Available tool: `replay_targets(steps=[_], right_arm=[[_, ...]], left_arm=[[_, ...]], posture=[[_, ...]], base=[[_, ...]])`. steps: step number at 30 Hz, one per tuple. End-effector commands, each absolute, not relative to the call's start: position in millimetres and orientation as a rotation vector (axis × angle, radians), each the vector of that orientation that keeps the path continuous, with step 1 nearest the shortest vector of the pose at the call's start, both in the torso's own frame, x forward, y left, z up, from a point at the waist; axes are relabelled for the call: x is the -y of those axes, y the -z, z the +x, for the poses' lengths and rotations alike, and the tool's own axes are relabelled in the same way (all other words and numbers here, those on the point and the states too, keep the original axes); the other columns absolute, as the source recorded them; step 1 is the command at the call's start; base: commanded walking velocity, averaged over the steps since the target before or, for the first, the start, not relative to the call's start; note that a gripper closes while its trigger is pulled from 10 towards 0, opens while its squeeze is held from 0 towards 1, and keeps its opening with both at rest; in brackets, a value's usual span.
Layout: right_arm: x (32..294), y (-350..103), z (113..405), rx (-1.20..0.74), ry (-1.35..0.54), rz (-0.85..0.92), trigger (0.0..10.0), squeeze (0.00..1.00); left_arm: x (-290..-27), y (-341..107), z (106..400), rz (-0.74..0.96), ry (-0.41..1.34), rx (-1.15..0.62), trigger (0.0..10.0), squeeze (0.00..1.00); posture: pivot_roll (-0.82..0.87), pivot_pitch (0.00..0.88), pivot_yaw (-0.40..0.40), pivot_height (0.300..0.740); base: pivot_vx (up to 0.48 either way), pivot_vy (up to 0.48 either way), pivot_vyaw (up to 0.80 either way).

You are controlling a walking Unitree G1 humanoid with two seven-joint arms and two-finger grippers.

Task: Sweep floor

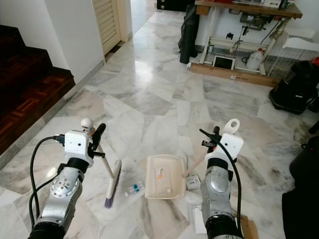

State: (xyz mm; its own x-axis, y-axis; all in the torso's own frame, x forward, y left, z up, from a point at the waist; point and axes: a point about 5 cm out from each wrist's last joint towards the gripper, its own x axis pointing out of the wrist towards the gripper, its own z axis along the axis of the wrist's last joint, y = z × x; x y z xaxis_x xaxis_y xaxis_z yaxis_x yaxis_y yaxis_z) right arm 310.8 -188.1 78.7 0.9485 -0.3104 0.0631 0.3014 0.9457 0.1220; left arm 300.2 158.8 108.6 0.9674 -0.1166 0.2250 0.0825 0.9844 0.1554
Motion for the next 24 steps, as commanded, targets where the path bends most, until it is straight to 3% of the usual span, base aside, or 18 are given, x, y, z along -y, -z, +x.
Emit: replay_targets(steps=[1,24], right_arm=[[185.8,-92.7,313.1,0.143,0.297,0.106,10.0,0.00],[180.5,-90.8,313.8,0.122,0.297,0.118,10.0,0.00]], left_arm=[[-157.3,-128.2,303.8,0.158,0.098,0.333,10.0,0.00],[-157.3,-128.4,305.4,0.194,0.109,0.324,10.0,0.00]], posture=[[0.08,0.000,-0.032,0.740],[0.08,0.000,-0.021,0.740]], base=[[0.000,0.000,0.43],[0.000,0.000,0.76]])
